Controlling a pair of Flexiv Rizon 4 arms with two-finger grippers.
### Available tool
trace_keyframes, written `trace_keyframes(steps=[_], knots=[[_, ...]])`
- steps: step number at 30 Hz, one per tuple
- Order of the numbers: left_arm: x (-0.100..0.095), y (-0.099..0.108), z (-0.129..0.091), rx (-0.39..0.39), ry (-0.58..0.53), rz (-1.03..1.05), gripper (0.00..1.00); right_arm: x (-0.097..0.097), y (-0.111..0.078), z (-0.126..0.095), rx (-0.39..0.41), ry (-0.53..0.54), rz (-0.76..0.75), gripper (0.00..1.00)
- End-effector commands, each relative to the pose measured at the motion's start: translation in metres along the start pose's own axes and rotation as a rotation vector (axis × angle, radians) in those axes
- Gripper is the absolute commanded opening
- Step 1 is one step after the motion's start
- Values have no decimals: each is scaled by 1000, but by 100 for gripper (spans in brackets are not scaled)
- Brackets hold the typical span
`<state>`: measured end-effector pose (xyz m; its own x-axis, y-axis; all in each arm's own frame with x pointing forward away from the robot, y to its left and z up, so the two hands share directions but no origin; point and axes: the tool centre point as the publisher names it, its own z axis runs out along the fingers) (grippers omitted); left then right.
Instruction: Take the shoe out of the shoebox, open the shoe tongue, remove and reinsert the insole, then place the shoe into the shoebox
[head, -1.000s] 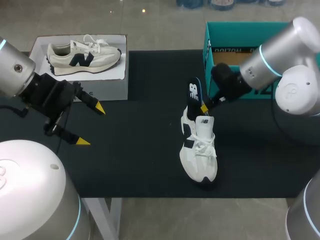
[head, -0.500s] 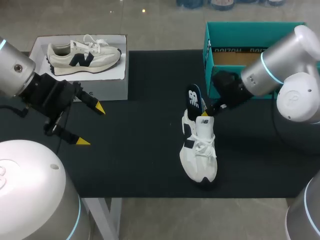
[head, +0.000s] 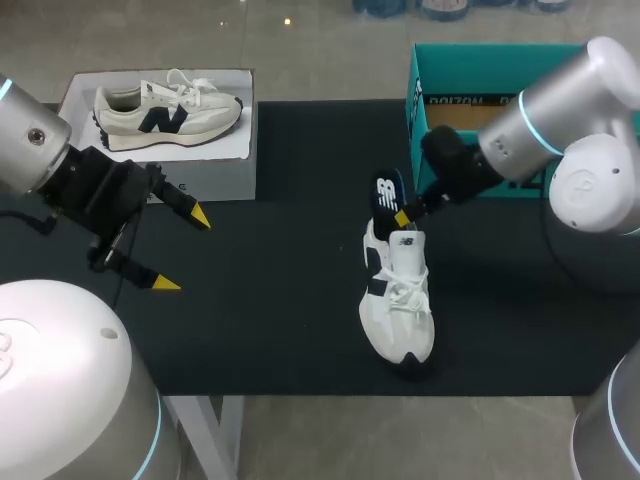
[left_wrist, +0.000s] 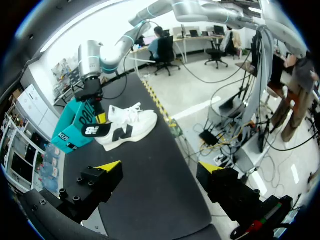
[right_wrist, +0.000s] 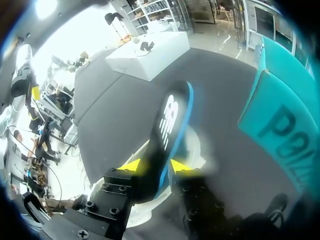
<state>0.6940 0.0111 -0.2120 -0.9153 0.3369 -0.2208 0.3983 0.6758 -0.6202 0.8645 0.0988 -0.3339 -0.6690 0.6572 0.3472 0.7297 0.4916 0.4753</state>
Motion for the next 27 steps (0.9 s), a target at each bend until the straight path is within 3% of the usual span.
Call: trace_keyframes(steps=[1, 7, 9, 10, 27], knots=[[0, 0, 0, -1, 2, 0, 100, -1, 5, 7, 9, -7, 1, 33], [0, 0, 0, -1, 2, 0, 100, -3, 6, 10, 16, -9, 4, 31], [0, 0, 0, -1, 2, 0, 100, -3, 5, 10, 13, -8, 2, 7], [0, 0, 0, -1, 2, 0, 100, -3, 3, 10, 12, -7, 1, 0], [0, 0, 0, -1, 2, 0, 100, 2, -18, -2, 1, -9, 36, 0]])
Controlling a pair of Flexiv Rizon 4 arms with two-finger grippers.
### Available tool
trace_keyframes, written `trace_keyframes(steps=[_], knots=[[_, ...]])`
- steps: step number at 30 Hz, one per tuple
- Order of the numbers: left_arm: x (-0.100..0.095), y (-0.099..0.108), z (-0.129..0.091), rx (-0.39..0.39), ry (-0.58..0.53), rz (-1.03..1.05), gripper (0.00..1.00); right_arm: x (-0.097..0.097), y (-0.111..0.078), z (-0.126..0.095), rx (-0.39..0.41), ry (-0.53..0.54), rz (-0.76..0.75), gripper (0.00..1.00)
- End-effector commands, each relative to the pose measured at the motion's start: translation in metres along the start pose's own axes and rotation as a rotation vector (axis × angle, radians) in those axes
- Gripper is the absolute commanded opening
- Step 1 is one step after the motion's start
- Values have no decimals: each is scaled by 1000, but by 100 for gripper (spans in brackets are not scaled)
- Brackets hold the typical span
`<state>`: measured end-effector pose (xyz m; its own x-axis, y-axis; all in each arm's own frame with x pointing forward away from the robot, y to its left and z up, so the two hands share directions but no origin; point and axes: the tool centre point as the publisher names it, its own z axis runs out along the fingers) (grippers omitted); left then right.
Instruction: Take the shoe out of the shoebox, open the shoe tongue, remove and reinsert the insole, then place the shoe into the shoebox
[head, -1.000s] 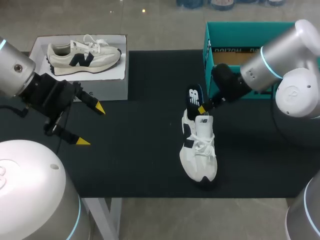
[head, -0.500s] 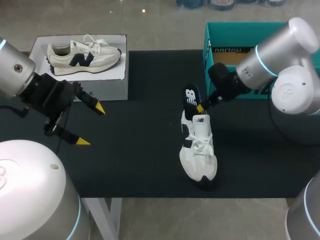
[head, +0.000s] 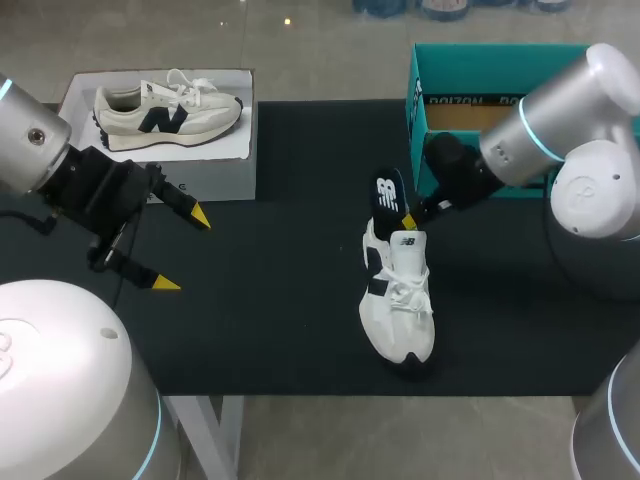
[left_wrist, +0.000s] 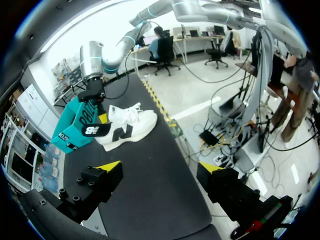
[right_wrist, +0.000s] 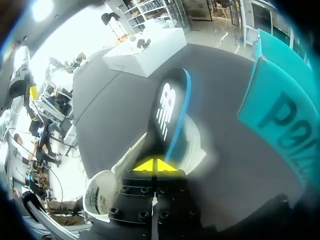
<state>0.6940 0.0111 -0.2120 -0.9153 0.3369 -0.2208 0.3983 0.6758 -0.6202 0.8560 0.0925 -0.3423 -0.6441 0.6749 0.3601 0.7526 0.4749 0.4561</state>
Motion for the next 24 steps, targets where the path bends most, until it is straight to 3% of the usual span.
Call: trace_keyframes(steps=[1, 11, 12, 14, 16, 17, 24], knots=[[0, 0, 0, -1, 2, 0, 100, 4, -5, -4, -10, -1, 5, 0], [0, 0, 0, -1, 2, 0, 100, 9, -6, -2, -4, 10, 16, 0], [0, 0, 0, -1, 2, 0, 100, 9, -6, -2, -4, 10, 16, 5], [0, 0, 0, -1, 2, 0, 100, 9, -6, -2, -4, 10, 16, 42], [0, 0, 0, -1, 2, 0, 100, 9, -6, -2, -4, 10, 16, 92], [0, 0, 0, -1, 2, 0, 100, 9, -6, -2, -4, 10, 16, 100], [0, 0, 0, -1, 2, 0, 100, 9, -6, -2, -4, 10, 16, 100]])
